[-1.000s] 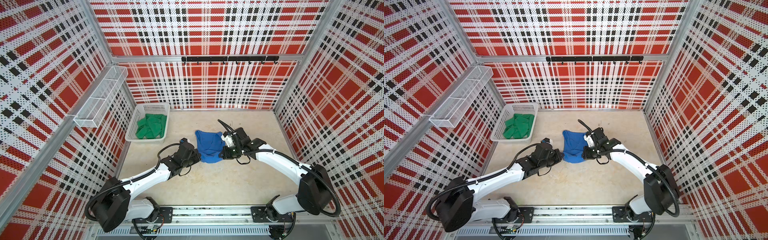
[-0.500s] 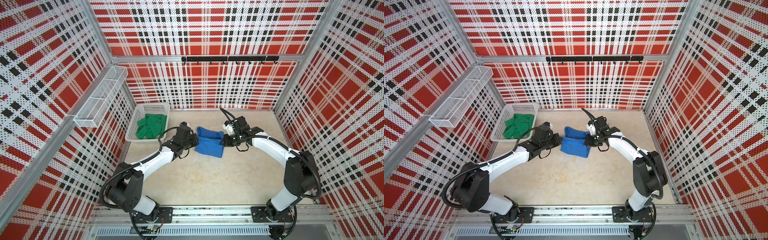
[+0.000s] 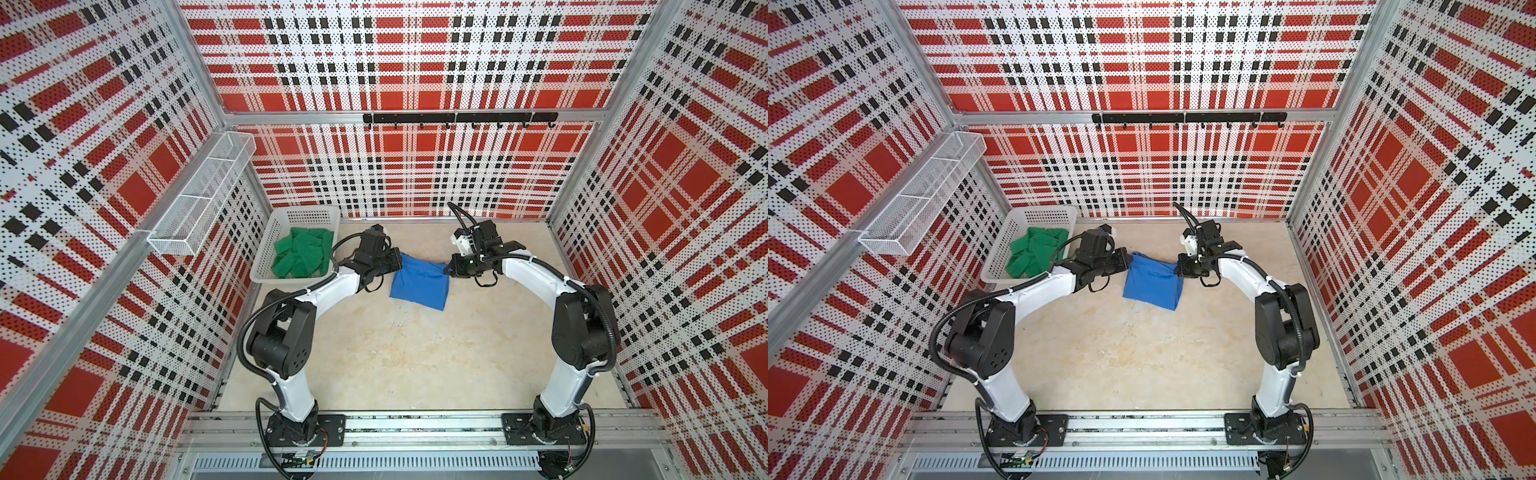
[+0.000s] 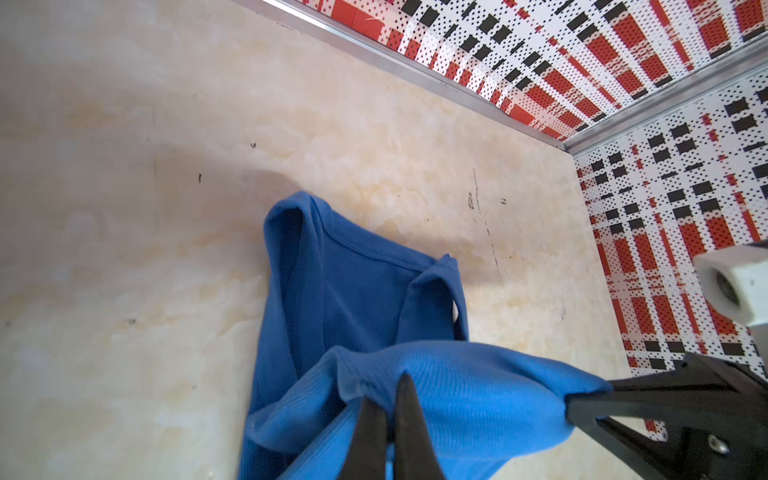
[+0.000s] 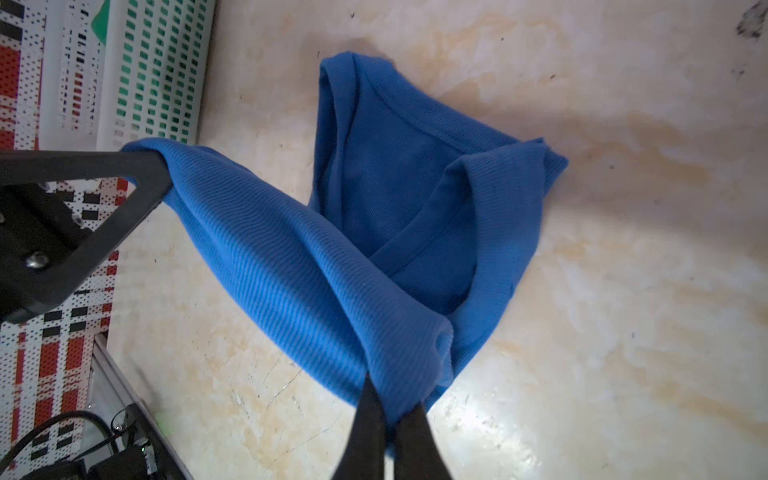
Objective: Fold and stack the tank tops
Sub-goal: 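Lift the near edge and fold it away from the robot with both grippers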
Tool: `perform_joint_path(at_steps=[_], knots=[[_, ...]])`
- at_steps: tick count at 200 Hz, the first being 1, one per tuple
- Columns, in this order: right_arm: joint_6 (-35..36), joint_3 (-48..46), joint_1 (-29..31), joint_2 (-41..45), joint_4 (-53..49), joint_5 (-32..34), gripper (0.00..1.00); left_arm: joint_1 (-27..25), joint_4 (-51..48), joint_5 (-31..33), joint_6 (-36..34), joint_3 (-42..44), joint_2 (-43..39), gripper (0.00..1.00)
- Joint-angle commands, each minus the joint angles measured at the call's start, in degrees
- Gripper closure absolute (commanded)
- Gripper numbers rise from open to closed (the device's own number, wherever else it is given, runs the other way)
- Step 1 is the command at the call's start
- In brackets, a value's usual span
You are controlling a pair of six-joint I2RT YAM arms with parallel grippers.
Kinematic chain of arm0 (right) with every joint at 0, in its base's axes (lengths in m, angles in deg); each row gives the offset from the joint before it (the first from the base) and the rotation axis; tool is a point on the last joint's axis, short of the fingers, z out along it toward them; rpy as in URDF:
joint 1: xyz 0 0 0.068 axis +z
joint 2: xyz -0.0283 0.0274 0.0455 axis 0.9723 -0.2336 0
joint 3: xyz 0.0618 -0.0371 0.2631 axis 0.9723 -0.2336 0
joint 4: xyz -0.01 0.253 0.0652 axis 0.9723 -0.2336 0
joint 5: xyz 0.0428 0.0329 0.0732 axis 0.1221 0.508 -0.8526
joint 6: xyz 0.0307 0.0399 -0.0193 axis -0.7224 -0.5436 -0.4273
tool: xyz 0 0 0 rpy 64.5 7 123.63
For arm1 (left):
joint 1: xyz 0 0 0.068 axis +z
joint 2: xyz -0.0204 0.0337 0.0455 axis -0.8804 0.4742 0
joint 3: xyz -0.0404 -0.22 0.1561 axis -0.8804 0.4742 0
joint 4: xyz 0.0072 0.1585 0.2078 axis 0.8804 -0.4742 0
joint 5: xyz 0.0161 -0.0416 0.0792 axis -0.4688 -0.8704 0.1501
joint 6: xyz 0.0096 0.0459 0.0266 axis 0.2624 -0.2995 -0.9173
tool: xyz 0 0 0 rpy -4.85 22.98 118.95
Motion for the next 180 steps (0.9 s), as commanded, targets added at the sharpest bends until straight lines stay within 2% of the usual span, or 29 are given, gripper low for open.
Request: perform_joint_path(at_steps=[1, 21, 26, 34, 49, 56, 62, 69, 76, 89, 109, 125, 160, 180], knots=[[1.9, 2.0, -2.0, -3.7, 1.2, -0.6, 1.0, 1.6, 2.6, -0.6, -3.3, -4.6, 5.3, 1.0], [2.7, 5.7, -3.0, -8.5, 1.9, -2.4, 1.0, 2.2, 3.4, -0.8, -3.9, -9.6, 10.8, 1.0], [2.9, 6.8, -3.2, -9.7, 2.0, -2.4, 0.96, 2.4, 3.6, -1.2, -3.9, -10.8, 12.3, 0.99], [3.4, 8.4, -3.4, -11.4, 2.2, -2.1, 0.85, 2.8, 3.6, -1.1, -3.8, -12.7, 14.0, 0.87], [3.3, 9.7, -4.1, -12.5, 4.5, 0.2, 0.65, 3.8, 3.9, 0.6, -4.1, -15.0, 15.1, 0.48], [3.4, 10.1, -4.3, -12.2, 5.0, 1.4, 0.54, 4.3, 3.9, 1.2, -4.3, -15.6, 14.6, 0.35], [3.4, 10.2, -4.4, -11.5, 5.4, 2.3, 0.47, 4.6, 3.6, 1.7, -4.6, -16.0, 14.0, 0.29], [3.5, 9.9, -4.4, -10.5, 5.7, 3.6, 0.39, 4.9, 2.9, 3.1, -5.2, -16.4, 12.9, 0.26], [3.5, 9.4, -4.3, -9.3, 6.0, 4.5, 0.37, 4.9, 2.4, 4.7, -5.6, -16.0, 11.3, 0.26], [2.5, 7.5, -4.2, -6.9, 6.6, 5.5, 0.36, 4.5, 2.3, 6.5, -5.8, -13.1, 8.2, 0.26], [0.0, 1.4, -3.0, -2.9, 9.8, 6.8, 0.4, 1.8, 5.7, 8.5, -4.5, -6.4, 4.9, 0.33], [-2.1, -2.7, -1.3, -1.4, 12.4, 6.4, 0.47, -0.1, 6.2, 9.7, -4.0, -3.7, 6.1, 0.47], [-6.3, -9.1, -0.1, 0.7, 17.9, 5.5, 0.68, -0.9, 8.7, 8.0, -1.7, -2.0, 9.6, 0.8], [-7.6, -11.1, -0.1, 0.5, 19.9, 5.3, 0.74, -1.5, 9.2, 7.9, -0.6, -1.4, 10.9, 0.92]])
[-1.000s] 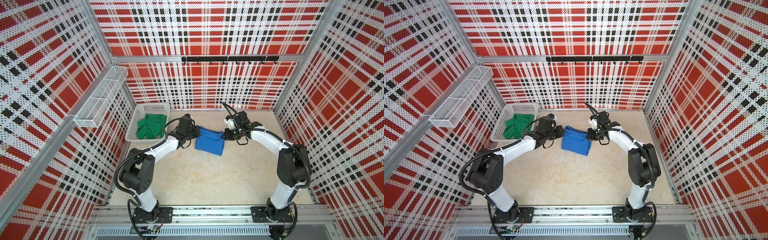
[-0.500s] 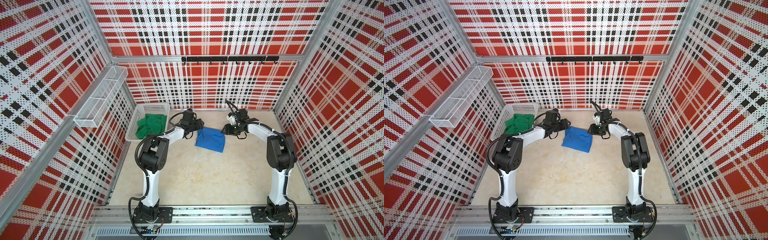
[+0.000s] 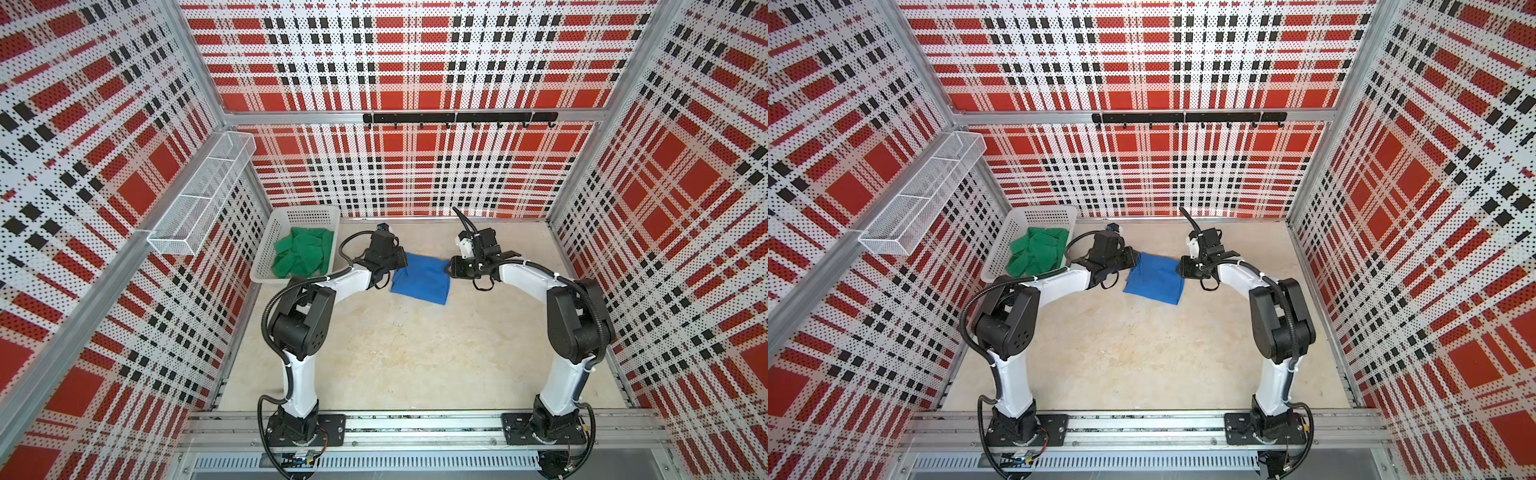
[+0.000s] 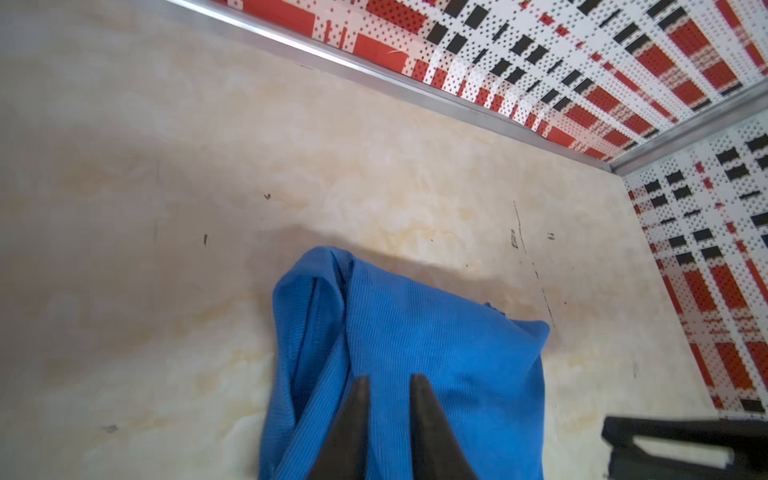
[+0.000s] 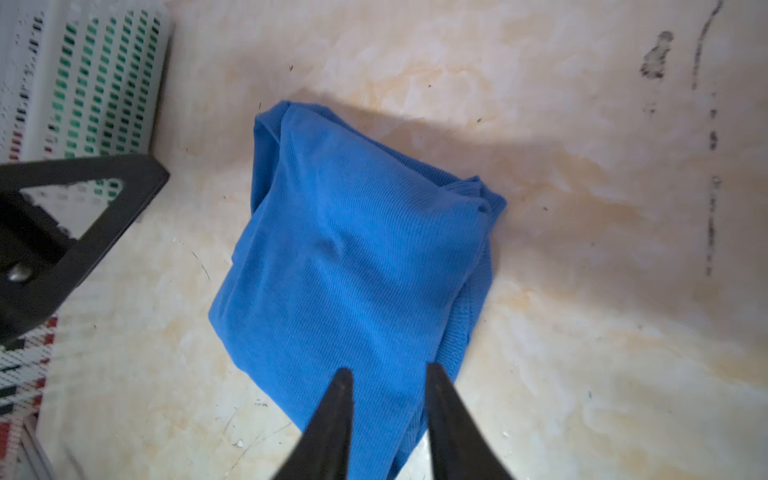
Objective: Fold and stack the tank tops
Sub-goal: 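Lift the near edge and fold it away from the robot with both grippers, then release the fold and pat the folded square flat with both grippers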
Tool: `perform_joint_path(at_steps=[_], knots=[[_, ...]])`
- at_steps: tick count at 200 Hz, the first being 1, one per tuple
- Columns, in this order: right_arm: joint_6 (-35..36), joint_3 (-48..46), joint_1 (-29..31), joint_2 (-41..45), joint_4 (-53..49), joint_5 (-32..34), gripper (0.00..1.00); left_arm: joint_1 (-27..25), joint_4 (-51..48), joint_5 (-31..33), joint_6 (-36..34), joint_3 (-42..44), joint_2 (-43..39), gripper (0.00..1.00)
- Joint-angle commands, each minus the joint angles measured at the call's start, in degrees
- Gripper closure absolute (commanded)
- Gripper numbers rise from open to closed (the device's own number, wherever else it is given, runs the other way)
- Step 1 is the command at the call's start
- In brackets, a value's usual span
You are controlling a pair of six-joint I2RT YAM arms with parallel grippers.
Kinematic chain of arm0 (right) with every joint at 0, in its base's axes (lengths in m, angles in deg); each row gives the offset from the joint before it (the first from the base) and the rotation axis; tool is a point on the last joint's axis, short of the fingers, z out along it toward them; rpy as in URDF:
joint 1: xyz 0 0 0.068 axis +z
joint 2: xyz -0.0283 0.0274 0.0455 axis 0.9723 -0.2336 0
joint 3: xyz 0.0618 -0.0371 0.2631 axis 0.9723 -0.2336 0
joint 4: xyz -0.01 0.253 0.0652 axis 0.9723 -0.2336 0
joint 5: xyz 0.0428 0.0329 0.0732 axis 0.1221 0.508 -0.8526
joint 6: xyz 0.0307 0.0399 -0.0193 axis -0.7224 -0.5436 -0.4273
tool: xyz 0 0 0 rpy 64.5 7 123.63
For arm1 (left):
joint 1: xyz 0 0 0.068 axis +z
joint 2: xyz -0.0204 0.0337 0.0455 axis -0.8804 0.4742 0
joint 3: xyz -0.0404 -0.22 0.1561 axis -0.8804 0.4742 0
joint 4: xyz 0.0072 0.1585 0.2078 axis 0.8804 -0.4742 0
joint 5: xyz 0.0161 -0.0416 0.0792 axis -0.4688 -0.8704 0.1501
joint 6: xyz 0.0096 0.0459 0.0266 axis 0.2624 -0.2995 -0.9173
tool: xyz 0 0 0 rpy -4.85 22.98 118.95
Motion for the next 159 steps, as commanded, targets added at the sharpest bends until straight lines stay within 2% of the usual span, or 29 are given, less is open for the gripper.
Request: perform_joint_path(at_steps=[1, 27, 52, 97, 119, 126, 136, 153, 159], knots=[[-2.8, -2.0, -0.3, 1.5, 4.9, -0.2, 0.74, 0.1, 2.2, 0.4, 1.6, 1.2, 1.8, 0.93], [-4.1, -3.1, -0.3, 1.0, 7.1, -0.5, 0.73, -0.3, 3.4, 1.5, 2.7, 3.7, 1.9, 0.95], [-4.0, -2.5, -0.3, 0.2, 7.4, -0.2, 0.58, -0.6, 4.7, 1.1, 3.9, 6.0, 1.6, 0.87], [-4.0, -1.4, -0.3, -2.8, 8.6, 1.9, 0.48, -2.1, 4.0, 0.7, 4.1, 8.0, 2.2, 0.72], [-4.4, -0.3, -0.3, -4.8, 9.6, 1.9, 0.45, -2.4, 3.5, 0.2, 3.7, 7.8, 3.0, 0.71], [-4.5, 0.1, -0.3, -5.6, 9.9, 1.9, 0.44, -2.5, 3.0, 0.3, 3.5, 7.4, 3.4, 0.72], [-4.8, 0.9, -0.3, -6.7, 10.3, 1.8, 0.45, -2.5, 2.4, 0.1, 3.2, 6.9, 3.8, 0.8], [-5.3, 2.1, -0.3, -8.3, 10.9, 1.8, 0.48, -2.5, 1.8, 0.6, 3.0, 6.8, 3.7, 1.0], [-5.5, 2.3, -0.3, -8.8, 11.2, 1.8, 0.51, -2.4, 1.5, 1.1, 2.9, 7.1, 3.2, 1.0]])
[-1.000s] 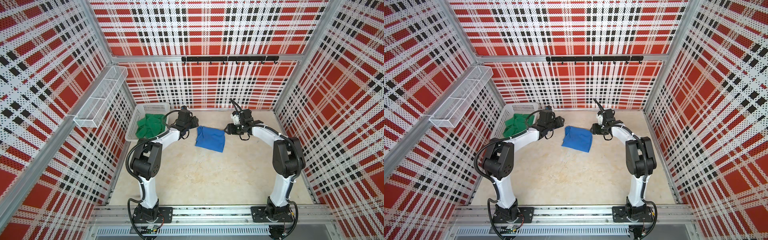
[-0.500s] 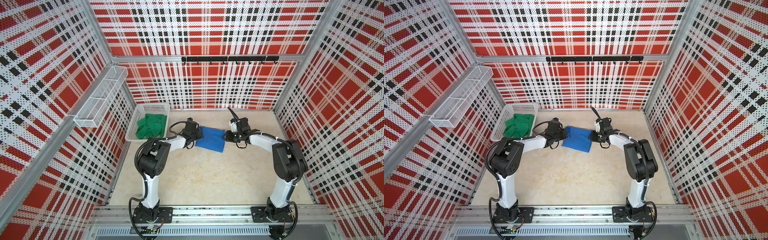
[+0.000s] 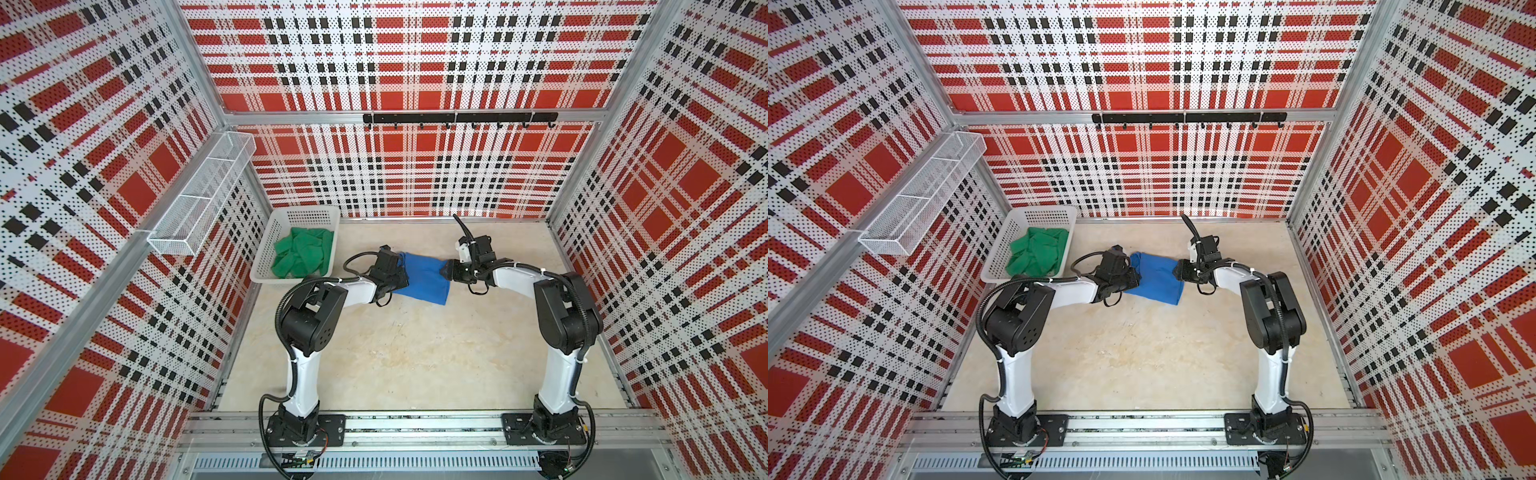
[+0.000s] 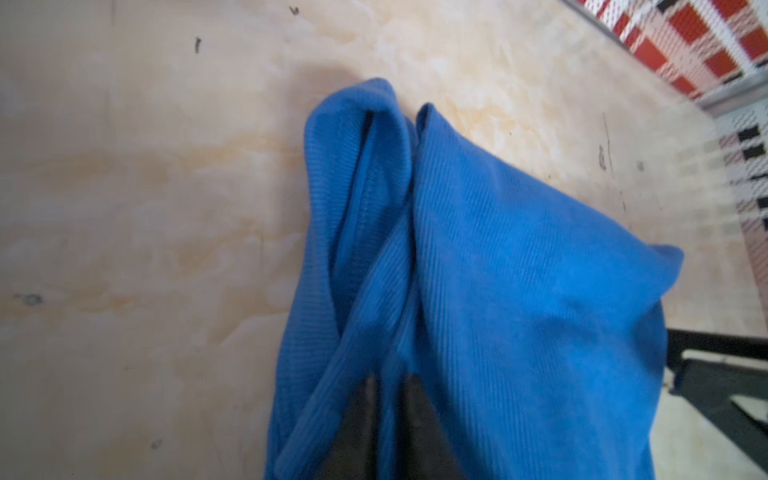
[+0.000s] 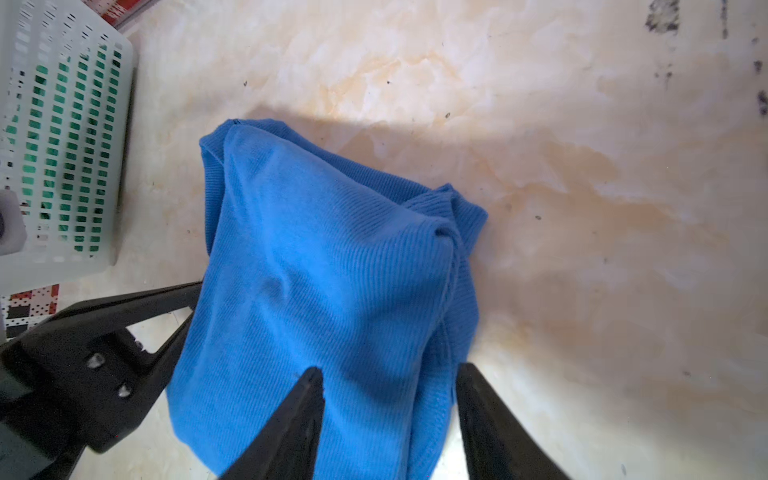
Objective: Fold and stack the tank tops
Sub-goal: 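Release the fold and pat the folded square flat with both grippers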
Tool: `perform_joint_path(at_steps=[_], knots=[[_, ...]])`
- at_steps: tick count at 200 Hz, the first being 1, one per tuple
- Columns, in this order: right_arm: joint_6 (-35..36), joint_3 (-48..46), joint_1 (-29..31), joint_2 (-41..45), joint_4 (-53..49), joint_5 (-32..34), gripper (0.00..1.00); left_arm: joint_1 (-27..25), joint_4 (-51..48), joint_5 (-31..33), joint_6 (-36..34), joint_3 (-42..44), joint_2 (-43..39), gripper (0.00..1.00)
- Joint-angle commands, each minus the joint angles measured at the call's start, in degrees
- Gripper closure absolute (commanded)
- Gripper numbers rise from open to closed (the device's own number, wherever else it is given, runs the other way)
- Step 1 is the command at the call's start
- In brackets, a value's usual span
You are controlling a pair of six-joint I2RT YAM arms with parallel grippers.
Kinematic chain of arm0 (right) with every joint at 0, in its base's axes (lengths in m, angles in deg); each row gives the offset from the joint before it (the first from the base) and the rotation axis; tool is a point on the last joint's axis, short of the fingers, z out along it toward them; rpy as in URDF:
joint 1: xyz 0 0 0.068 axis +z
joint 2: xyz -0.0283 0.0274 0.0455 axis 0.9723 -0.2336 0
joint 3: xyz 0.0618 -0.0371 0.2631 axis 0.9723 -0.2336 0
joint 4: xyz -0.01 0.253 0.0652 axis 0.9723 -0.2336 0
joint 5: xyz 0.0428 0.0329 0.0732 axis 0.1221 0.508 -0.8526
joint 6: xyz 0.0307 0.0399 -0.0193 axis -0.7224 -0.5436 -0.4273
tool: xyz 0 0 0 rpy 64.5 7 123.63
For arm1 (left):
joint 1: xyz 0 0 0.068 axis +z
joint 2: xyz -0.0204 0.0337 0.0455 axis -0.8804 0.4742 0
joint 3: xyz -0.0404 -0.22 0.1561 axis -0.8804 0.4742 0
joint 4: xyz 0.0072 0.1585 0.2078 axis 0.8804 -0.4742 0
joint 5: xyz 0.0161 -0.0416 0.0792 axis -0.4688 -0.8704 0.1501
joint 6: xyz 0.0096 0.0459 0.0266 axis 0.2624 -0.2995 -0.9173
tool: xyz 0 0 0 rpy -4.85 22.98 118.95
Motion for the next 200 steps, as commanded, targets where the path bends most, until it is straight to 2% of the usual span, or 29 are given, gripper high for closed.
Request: perform_joint_path(at_steps=[1, 32, 62, 83, 120, 132, 142, 154, 159, 166, 174, 182, 200], knots=[[-0.8, 2.3, -0.2, -2.3, 2.7, 0.6, 0.51, -0.2, -1.2, 0.7, -1.1, -0.3, 0.3, 1.0], [-1.3, 3.0, -0.2, -4.4, 3.6, 2.0, 0.71, 0.3, -1.1, 1.7, -0.7, 4.0, -4.0, 1.0], [-1.5, 2.1, -0.3, -4.9, 4.4, 3.8, 0.9, 1.3, 2.6, 1.6, 1.7, 12.5, -9.7, 1.0], [-1.8, 1.3, -0.6, -4.8, 4.8, 4.3, 0.96, 2.8, 6.2, 0.6, 4.0, 18.9, -13.6, 1.0], [-1.8, 1.3, -0.7, -5.1, 5.1, 4.0, 0.98, 3.9, 8.4, -0.5, 5.7, 25.4, -17.3, 1.0], [-1.6, 1.2, -0.7, -4.8, 5.2, 2.7, 0.92, 4.4, 8.8, -0.7, 5.9, 26.5, -18.4, 1.0], [-1.3, 1.3, -0.7, -4.0, 5.4, 0.8, 0.78, 4.9, 9.1, -1.2, 6.1, 26.6, -19.2, 1.0], [-0.7, 1.4, -0.7, -2.8, 5.0, -1.0, 0.57, 5.1, 9.1, -1.7, 6.0, 25.9, -20.1, 0.72], [-0.1, 1.5, -0.7, -2.2, 4.4, -1.4, 0.52, 5.0, 8.8, -1.7, 5.8, 25.2, -20.5, 0.63], [0.6, 1.6, -0.7, -1.3, 3.4, -1.6, 0.48, 5.0, 8.2, -1.5, 5.5, 24.1, -20.9, 0.56], [1.3, 1.5, -0.7, -0.1, 2.6, -1.6, 0.46, 5.0, 7.6, -1.1, 4.9, 22.5, -21.1, 0.52], [1.8, 1.2, -0.9, 0.9, 2.1, -1.6, 0.43, 5.2, 6.4, -0.5, 3.8, 20.5, -20.8, 0.52], [2.3, 1.1, -1.3, 2.0, 1.3, -1.8, 0.43, 5.9, 3.5, 0.2, 0.8, 15.0, -18.4, 0.53]])
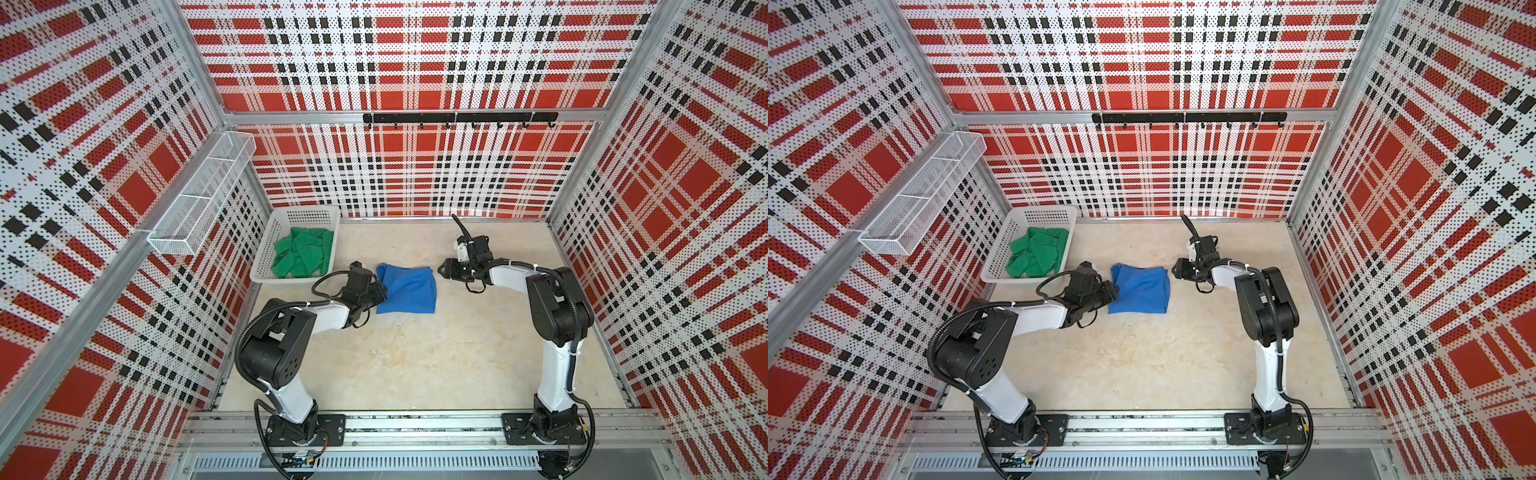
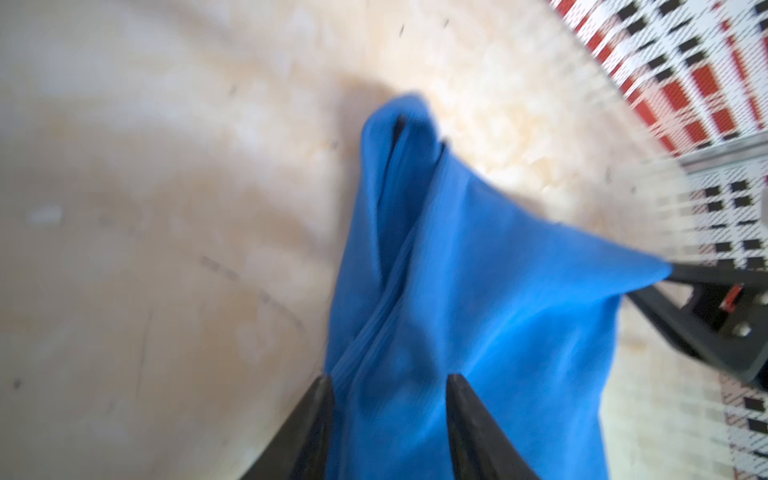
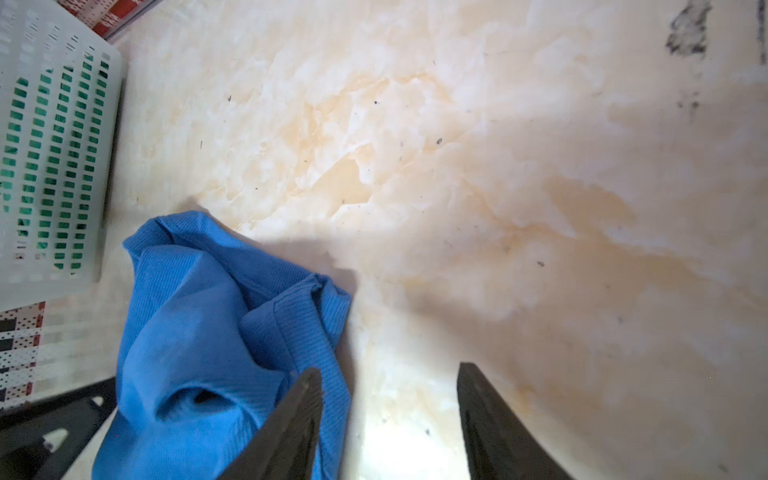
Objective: Fold and stack the tank tops
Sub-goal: 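Release the fold and pat the folded square flat with both grippers, then grasp opposite sides of the folded blue square with both grippers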
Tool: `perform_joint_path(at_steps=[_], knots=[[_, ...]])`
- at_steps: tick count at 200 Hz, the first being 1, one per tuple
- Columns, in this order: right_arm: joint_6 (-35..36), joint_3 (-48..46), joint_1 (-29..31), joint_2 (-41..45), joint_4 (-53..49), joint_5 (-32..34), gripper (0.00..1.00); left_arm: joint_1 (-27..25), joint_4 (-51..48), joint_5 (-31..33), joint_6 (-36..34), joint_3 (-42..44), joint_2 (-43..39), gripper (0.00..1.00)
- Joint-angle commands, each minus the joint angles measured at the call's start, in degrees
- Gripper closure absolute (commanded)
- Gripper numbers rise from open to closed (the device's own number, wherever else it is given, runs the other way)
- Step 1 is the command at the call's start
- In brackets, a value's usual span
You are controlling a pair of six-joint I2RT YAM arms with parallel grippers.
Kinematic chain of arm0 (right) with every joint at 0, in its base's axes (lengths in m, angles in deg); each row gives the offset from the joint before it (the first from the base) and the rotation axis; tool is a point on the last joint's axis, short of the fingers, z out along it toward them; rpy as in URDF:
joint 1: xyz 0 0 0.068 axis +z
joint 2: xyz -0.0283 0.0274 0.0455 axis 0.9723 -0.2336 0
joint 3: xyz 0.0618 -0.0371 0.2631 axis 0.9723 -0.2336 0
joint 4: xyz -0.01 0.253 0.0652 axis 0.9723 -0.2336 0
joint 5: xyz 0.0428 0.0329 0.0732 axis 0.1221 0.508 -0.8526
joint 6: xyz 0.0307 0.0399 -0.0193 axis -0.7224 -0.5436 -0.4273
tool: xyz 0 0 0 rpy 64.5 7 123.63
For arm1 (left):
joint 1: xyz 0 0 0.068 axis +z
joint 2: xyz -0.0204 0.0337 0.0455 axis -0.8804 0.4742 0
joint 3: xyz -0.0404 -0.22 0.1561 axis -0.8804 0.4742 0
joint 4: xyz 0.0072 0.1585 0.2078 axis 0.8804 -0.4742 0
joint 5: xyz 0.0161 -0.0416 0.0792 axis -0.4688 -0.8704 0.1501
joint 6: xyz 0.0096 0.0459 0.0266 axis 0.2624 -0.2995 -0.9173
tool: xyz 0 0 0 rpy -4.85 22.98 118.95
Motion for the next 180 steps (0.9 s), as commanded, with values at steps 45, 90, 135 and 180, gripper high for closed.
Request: perform_joint_path(at_steps=[45, 90, 135, 180], knots=[[0.6, -0.8, 1.0, 5.2, 1.8, -5.2, 0.47, 1.1, -8.2, 1.4, -9.9, -18.7, 8.7, 0.7], [1.6, 1.7, 3.8, 2.5, 2.1, -5.5, 0.38, 1.1, -9.6, 2.3, -11.5, -22.6, 13.8, 0.62], [2.0, 1.1, 5.1, 0.2, 6.9, -4.6, 0.35, 0.0, -10.8, 4.6, -20.8, -28.3, 17.2, 0.61], [0.4, 1.6, 5.7, -3.0, 9.8, -5.2, 0.37, 1.4, -17.7, 3.9, -23.1, -36.5, 24.3, 0.67]])
